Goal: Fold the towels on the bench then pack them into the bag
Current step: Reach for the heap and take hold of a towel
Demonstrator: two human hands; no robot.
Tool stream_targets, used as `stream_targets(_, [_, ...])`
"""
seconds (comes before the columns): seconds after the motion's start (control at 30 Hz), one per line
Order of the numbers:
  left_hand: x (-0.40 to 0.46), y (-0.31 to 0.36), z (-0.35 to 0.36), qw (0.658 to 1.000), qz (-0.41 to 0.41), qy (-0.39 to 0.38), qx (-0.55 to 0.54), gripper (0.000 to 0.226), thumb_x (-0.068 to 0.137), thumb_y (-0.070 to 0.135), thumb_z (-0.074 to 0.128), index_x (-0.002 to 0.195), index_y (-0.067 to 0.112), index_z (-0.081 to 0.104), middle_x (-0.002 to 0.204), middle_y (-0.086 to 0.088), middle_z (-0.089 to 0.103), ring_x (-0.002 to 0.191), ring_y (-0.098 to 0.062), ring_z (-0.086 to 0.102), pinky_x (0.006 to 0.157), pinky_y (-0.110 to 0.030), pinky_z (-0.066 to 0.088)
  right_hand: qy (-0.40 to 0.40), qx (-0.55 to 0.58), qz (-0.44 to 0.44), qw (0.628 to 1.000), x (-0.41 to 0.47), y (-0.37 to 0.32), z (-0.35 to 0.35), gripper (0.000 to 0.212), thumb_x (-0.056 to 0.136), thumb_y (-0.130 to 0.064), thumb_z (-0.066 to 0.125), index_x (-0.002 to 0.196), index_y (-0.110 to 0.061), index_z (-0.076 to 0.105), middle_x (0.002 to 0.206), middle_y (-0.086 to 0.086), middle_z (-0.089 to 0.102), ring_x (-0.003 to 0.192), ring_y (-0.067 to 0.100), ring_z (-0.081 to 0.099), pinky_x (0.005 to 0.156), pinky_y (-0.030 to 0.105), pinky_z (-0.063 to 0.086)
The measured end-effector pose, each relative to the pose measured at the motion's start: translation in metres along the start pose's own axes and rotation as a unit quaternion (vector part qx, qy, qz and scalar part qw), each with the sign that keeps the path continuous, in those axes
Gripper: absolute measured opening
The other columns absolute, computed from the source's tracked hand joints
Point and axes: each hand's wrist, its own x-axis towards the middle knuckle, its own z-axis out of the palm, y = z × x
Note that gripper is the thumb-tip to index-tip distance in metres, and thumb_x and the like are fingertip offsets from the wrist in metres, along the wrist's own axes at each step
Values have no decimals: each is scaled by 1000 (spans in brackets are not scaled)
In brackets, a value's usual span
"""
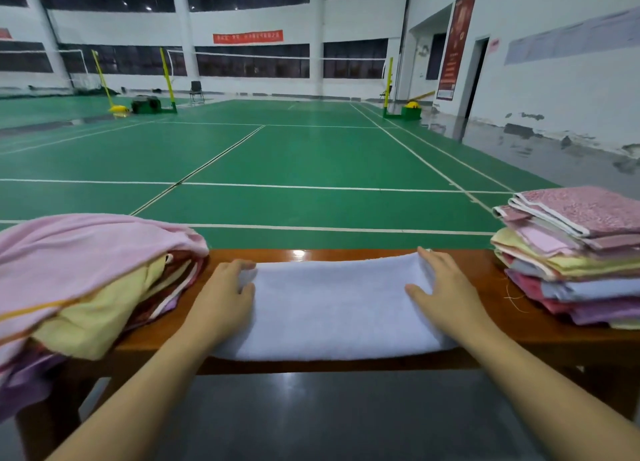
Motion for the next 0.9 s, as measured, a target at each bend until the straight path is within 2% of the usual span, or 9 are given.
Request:
stream_targets(0.07, [0,-1,5,998,8,-30,54,32,97,19,57,128,21,63,133,-5,55,119,-29,58,102,-37,43,-4,-15,8,1000,6,-1,-1,70,96,-29,66,157,-19,33,160,-1,33,142,22,40,112,36,35])
stream_targets(0.17, [5,4,7,997,16,-9,77,32,99,24,55,131,24,59,134,-1,52,115,-30,59,99,-41,47,-18,-26,20,999,12,-1,0,71,96,-30,66,158,-19,32,160,-2,32,142,22,41,112,37,36])
stream_targets(0.43, [33,7,13,998,26,42,44,42,94,19,56,136,22,55,135,-4,56,125,-27,51,103,-42,44,3,-14,42,999,36,2,11,67,95,-24,66,155,-15,38,156,5,39,140,27,42,112,40,35])
stream_targets(0.57, [41,6,21,997,-19,-2,75,46,97,24,57,143,21,50,141,-7,49,125,-31,51,102,-44,43,-21,-64,94,993,42,4,17,62,96,-36,62,153,-22,40,148,5,40,131,32,48,101,43,44])
stream_targets(0.63, [41,4,22,990,-41,-16,136,43,98,30,55,139,18,53,139,-12,50,123,-35,49,102,-45,42,-21,-134,95,986,42,5,16,57,95,-44,61,146,-24,47,140,9,44,127,34,45,103,43,41])
stream_targets(0.7, [36,9,18,979,-32,14,203,42,97,34,54,135,15,56,133,-16,53,119,-37,47,103,-47,40,14,-189,64,980,42,7,12,51,94,-48,61,139,-25,53,135,9,46,125,33,43,105,43,38])
stream_targets(0.77, [25,26,15,983,0,29,182,41,97,36,56,132,15,59,128,-14,56,118,-34,47,103,-45,39,47,-156,-16,986,42,2,10,38,95,-43,63,128,-25,62,135,6,50,126,30,44,105,42,36])
stream_targets(0.83, [9,49,15,993,21,-24,116,40,97,43,56,132,22,60,126,-6,57,118,-27,49,104,-41,40,12,-90,-121,988,41,-7,15,24,97,-36,63,116,-24,68,138,2,56,131,26,47,109,39,33])
stream_targets(0.9, [-7,68,24,987,9,-111,115,48,98,55,49,137,27,53,131,-5,52,124,-25,45,107,-41,38,-78,-67,-190,976,39,-18,26,23,101,-38,57,119,-27,66,150,-5,49,145,20,37,119,37,21])
